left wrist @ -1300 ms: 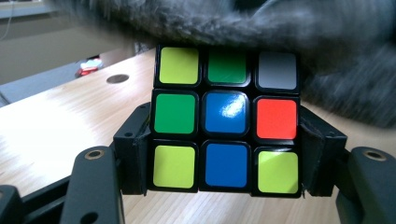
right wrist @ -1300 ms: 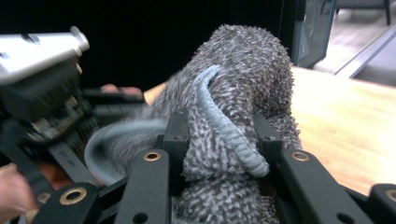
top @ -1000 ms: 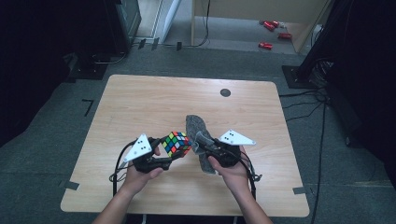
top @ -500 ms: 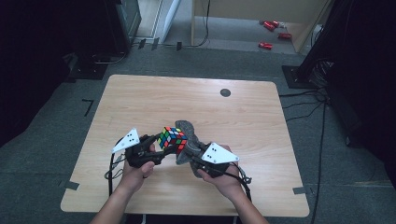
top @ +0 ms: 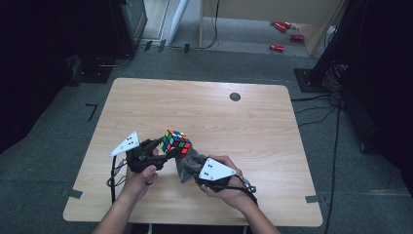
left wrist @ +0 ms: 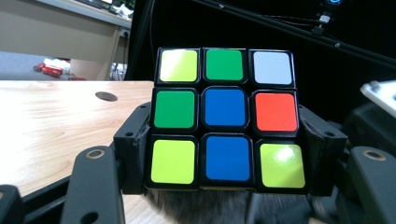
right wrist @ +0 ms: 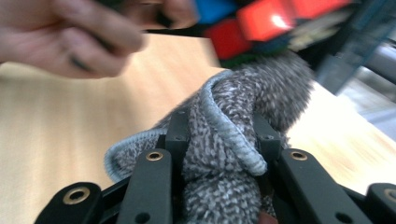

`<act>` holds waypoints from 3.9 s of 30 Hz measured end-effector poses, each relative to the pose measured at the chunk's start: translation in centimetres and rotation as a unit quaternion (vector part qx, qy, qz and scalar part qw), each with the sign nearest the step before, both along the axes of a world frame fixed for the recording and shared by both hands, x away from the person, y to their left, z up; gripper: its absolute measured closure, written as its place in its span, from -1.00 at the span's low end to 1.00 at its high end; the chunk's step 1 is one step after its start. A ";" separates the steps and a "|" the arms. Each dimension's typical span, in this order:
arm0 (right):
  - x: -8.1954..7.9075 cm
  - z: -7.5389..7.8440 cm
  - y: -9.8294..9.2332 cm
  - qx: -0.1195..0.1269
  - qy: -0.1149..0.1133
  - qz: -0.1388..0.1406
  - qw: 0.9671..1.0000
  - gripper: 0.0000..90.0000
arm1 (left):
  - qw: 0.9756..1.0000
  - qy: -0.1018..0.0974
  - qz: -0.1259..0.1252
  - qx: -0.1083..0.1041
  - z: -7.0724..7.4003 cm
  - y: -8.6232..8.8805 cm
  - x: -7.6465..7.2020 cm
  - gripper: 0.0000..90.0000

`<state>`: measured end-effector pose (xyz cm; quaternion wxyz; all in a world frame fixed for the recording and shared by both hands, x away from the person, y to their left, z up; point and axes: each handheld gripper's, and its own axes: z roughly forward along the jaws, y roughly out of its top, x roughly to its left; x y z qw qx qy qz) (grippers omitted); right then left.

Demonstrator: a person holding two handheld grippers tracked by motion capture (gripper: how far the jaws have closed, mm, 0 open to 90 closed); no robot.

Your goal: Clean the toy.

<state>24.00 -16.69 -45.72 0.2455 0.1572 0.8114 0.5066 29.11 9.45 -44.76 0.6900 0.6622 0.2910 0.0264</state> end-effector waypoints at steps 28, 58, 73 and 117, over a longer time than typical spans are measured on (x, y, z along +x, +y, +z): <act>1.5 -1.3 -1.7 -0.024 -0.002 -0.047 0.999 0.52 | 0.999 0.012 0.033 0.026 -0.3 0.1 0.3 -0.23; 5.5 -4.5 -6.0 -0.006 0.129 -0.206 0.970 -0.30 | 0.997 0.013 0.033 0.063 -1.1 -0.9 0.3 -0.23; 2.2 -1.1 -2.9 0.049 0.007 -0.076 0.996 -0.50 | 0.997 0.023 0.027 0.073 -1.0 -1.8 0.2 -0.23; 2.1 -1.4 -2.7 0.030 0.006 -0.119 0.992 -0.24 | 0.994 -0.015 0.017 0.111 -0.8 -3.0 -0.2 -0.54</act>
